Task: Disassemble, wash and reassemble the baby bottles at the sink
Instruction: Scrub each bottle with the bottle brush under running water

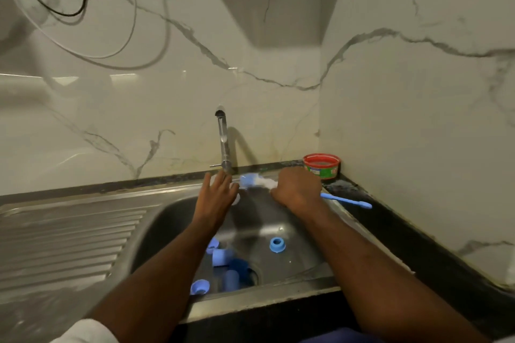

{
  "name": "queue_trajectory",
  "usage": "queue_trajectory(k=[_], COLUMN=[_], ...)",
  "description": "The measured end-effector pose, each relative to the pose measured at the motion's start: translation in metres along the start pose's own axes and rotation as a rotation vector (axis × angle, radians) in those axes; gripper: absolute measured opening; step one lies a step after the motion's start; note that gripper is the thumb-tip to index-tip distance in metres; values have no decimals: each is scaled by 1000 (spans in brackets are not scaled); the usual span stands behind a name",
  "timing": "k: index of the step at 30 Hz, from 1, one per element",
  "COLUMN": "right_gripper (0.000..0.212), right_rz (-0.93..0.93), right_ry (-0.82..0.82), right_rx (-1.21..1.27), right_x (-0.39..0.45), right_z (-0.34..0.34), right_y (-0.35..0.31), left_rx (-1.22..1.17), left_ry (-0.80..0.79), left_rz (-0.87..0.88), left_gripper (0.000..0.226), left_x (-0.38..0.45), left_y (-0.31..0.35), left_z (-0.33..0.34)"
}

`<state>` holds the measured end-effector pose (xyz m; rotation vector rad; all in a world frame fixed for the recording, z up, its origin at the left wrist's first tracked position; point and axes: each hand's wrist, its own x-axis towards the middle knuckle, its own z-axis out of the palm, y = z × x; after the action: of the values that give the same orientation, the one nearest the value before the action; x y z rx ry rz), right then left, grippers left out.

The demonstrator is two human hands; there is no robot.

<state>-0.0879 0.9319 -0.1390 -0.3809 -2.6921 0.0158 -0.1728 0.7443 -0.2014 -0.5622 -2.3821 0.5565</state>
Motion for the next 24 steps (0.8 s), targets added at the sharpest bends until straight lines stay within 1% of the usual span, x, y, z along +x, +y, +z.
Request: queue_trajectory(k=[2,4,6,7,8,11,14,16,18,20,22,24], right_gripper=[30,30,30,33,37,45,45,46,47,46,45,45], right_rz=[7,4,-10,-22,-39,-58,-42,-64,-120,-176,-191,-184], right_ry=[17,29,38,43,47,70,92,108,101,59,7,-42], right_rx=[13,-1,-32,-39,-39,-16,24,10,-23,-26,-9,2], right_x=[2,3,4,5,5,8,12,13,12,11,11,14], right_z=[1,3,4,4,4,5,4,0,-2,-4,-5,-9], right_y=[3,5,4,3,1,3,7,8,7,4,3,8], left_rx=[-142,-381,-673,-782,-840,-878,-875,-891,-888,-875,-901,-901], left_ry=[77,155,146,129,101,58,55,54,61,77,86,92], left_rz=[-60,-195,-330,-364,-379,-412,-520,-543,-530,-509,-493,-440], left_gripper=[71,68,64,58,53,50,51,51,52,53,55,59], left_x=[4,4,-1,-3,-6,-11,-16,-19,-20,-20,-20,-19], left_y=[-3,-4,-5,-6,-9,-22,-33,-35,-34,-33,-33,-34], left_z=[10,17,15,13,13,21,26,26,26,27,29,32])
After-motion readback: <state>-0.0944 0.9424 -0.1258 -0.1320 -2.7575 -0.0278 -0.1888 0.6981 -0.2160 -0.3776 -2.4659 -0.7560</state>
